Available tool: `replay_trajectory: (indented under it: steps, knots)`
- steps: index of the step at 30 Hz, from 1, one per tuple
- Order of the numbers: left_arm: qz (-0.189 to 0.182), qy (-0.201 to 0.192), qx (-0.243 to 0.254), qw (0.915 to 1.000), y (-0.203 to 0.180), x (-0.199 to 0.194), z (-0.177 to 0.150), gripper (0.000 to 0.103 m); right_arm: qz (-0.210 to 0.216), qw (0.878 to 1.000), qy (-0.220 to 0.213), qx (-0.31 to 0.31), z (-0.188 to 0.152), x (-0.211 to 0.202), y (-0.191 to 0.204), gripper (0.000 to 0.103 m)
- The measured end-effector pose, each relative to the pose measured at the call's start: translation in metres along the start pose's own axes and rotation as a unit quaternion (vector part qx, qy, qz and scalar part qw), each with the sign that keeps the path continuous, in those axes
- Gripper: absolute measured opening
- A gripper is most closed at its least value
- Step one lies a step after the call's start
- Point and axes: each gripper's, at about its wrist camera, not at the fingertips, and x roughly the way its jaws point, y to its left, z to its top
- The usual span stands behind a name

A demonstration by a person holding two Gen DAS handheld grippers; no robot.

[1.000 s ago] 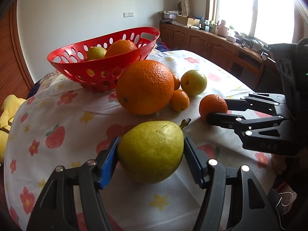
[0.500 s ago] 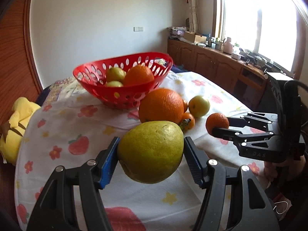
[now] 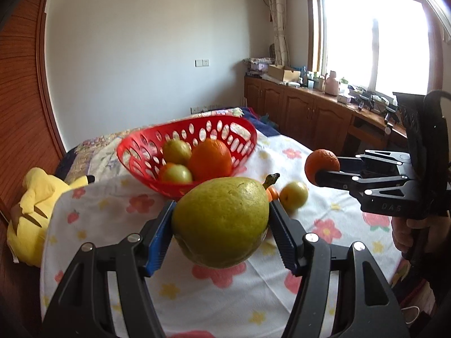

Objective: Organize fruits
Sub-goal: 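Carry the pear in left gripper while right gripper carries the tangerine over the basket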

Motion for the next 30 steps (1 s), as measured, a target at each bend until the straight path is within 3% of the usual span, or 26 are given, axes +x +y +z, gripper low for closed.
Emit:
replay_trajectory:
  steps: [13,30]
  knots:
    - [0.021,-0.016,-0.014,0.9995,0.038,0.029,0.038,0.064,0.036,0.998,-0.025,-0.050,0.068,0.033,0.015,0.042]
    - [0.046,0.011,-0.043,0.9980,0.087,0.095,0.051,0.065,0.036,0.996,0.003,-0.076,0.103,0.099,0.005,0.042]
